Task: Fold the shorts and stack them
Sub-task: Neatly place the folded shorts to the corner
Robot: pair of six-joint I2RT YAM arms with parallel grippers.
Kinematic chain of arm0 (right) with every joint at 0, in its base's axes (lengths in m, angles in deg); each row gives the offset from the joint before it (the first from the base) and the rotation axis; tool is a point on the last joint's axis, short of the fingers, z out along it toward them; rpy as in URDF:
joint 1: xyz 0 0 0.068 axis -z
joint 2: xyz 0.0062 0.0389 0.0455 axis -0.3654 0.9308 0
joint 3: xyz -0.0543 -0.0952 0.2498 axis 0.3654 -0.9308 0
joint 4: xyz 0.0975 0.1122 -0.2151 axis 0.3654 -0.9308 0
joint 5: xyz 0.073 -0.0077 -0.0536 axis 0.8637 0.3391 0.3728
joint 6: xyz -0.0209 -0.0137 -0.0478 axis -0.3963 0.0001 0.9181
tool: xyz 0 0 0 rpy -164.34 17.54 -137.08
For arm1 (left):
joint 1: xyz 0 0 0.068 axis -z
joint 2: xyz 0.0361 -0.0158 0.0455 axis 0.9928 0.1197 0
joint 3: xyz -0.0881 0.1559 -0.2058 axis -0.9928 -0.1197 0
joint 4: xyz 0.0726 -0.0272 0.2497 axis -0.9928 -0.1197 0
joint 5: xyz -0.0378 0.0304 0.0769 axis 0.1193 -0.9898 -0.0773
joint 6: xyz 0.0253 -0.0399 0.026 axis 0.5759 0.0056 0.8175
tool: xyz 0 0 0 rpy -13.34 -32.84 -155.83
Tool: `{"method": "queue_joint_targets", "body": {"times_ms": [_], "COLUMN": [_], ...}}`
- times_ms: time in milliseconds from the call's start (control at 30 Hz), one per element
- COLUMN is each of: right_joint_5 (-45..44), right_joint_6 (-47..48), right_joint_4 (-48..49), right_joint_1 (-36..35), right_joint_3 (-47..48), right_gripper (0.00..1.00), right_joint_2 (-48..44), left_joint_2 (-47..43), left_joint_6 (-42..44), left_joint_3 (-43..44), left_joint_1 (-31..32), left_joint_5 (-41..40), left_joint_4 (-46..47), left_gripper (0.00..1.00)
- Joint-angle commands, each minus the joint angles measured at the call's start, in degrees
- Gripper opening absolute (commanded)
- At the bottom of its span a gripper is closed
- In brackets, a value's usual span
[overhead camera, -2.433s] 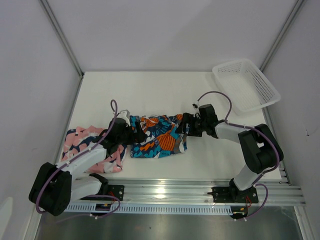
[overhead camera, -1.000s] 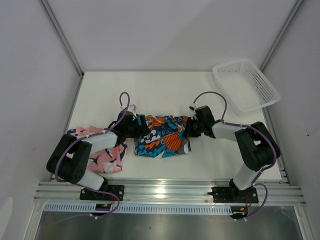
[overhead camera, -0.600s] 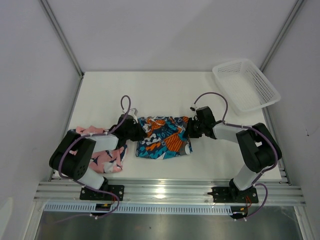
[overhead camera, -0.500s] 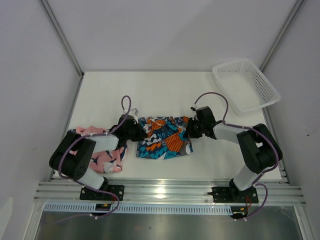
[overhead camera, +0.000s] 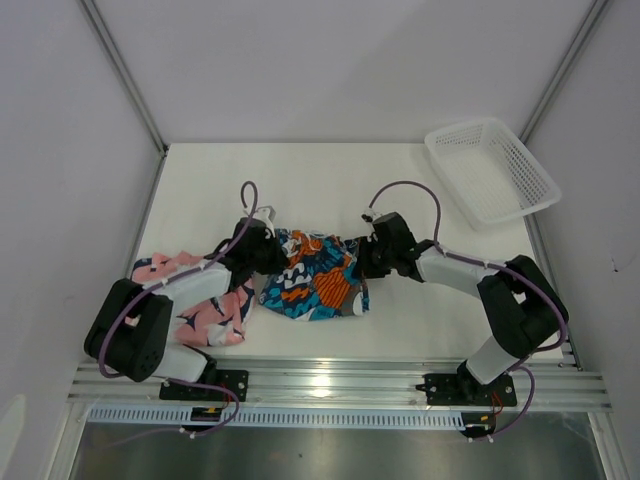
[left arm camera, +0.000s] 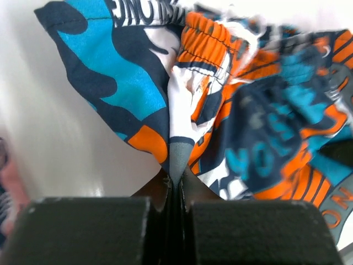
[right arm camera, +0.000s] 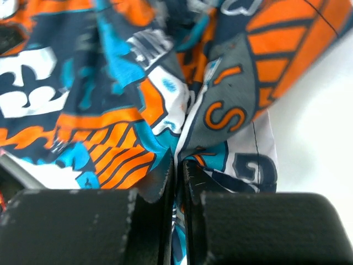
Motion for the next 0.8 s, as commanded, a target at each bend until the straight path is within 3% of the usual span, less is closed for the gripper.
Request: {"method": "queue_joint_targets", "body": {"times_ms": [0, 367, 467, 767], "right_joint_5": [-1.85, -6.07, -6.68, -7.12], "right_joint_6": [-1.06, -6.25, -6.16, -7.57], "right_joint_4": [-0.79, 0.88, 0.79, 5.97], "right_joint_1": [-3.39, -10.60, -13.32, -21.41], "right_joint_3": [5.49, 14.02, 17.61, 26.23], "right_gripper": [0.00, 0.00, 0.00, 0.00], "right_joint_2": [-1.41, -2.12, -0.98, 6.05], "left_joint_2": [-4.24, -7.84, -10.65, -23.22], "left_joint_6": [3.37, 4.43, 4.87, 9.16], "left_joint_3": [7.37, 21.95, 22.24, 20.04], "left_joint_1": [-0.39, -5.30, -8.90, -36.75], "left_joint_5": [-2.59, -5.58, -7.70, 3.55], "left_joint_4": [-7.58, -28.06, -32.20, -39.94], "left_gripper": [0.00, 0.00, 0.00, 0.00]}}
